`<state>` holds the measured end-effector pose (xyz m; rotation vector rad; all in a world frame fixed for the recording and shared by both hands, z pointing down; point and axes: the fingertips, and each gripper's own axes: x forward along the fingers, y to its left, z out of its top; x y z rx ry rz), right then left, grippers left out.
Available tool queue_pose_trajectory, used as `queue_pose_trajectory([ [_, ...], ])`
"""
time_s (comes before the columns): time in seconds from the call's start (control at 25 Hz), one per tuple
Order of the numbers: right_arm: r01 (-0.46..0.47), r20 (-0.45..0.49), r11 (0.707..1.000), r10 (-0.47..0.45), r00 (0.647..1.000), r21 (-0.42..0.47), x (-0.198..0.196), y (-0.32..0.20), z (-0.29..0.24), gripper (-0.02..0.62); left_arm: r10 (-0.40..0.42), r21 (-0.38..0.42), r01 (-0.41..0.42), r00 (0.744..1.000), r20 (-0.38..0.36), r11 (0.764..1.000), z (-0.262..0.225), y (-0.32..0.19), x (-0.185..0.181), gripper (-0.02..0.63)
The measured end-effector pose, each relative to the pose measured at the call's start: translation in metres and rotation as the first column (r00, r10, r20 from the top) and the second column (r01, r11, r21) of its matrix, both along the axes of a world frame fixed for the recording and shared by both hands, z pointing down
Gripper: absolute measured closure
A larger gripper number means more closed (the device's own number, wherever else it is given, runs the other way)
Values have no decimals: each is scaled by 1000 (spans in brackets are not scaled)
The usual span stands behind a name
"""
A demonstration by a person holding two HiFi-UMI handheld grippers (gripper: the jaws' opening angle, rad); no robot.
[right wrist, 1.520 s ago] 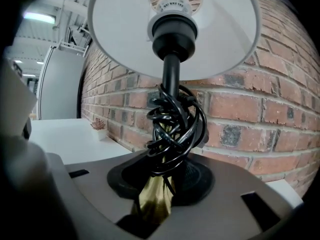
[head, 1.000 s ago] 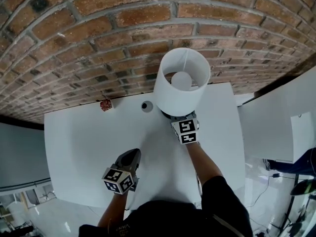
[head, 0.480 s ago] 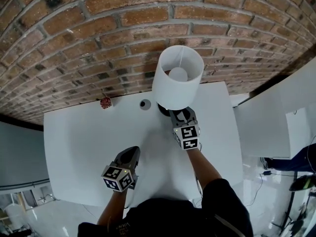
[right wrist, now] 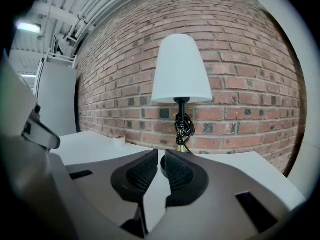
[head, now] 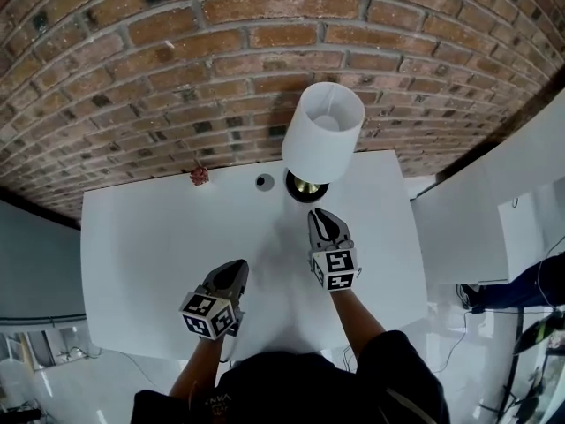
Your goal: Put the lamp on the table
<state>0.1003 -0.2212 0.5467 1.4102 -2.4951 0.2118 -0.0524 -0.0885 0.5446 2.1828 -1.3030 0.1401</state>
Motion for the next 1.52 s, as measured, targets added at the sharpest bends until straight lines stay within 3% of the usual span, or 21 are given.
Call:
queue_pose_trajectory([
  [0.2, -11, 17, 1000, 11, 1000, 8, -6, 42, -16, 594, 12, 26, -12, 1000, -2, 1000, -11, 25, -7, 607],
  [0.52, 4, 51, 1000, -6, 999, 21, -22, 118, -37, 595, 60, 61, -59, 998, -15, 996, -23, 73, -16, 607],
  [0.88, -43, 78, 999, 44, 996, -18, -32, 193, -41, 595, 112, 96, -110, 994, -17, 989, -30, 121, -25, 607],
  [1.52, 7, 68, 1000, -6, 998, -18, -69, 288, -55, 597, 116, 124, -119, 993, 26, 985, -32, 200, -56, 606],
])
